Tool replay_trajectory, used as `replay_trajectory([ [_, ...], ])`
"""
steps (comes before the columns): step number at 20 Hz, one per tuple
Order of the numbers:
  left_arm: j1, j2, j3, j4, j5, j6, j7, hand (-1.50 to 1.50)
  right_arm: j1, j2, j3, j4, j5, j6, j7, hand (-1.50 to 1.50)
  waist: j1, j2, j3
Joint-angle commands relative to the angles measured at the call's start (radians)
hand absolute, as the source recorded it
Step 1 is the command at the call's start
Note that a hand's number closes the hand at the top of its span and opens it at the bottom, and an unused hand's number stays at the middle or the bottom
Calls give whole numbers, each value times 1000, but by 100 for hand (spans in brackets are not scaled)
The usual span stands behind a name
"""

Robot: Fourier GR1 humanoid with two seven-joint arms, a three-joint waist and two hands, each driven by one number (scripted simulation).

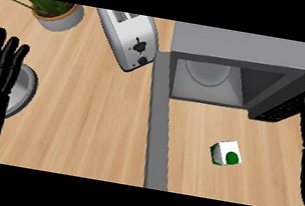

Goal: Pick up the milk, place it into the microwave and close the microwave

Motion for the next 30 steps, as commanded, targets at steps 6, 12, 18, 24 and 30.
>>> replay_trajectory([
  [6, -2, 1, 38, -49, 34, 16, 118, -150, 275, -8, 86, -183, 13, 84, -58, -150, -10, -43, -46],
  [12, 241, -100, -85, -57, 183, 68, 10, -150, 373, 19, 150, -135, -22, 105, -41, -150, -2, -43, -46],
  [18, 370, -101, -104, -19, 209, 13, -142, -150, 486, 60, 264, -130, 86, 75, -101, -150, -1, -42, -46],
  [24, 447, -102, -151, -49, 181, 1, -175, -150, 493, 18, 152, 0, 8, 120, -206, -150, -1, -41, -46],
  [30, 549, -86, -130, -34, 236, -55, -273, -150, 373, 20, 83, 183, -32, 138, -251, -150, 4, -40, -46],
])
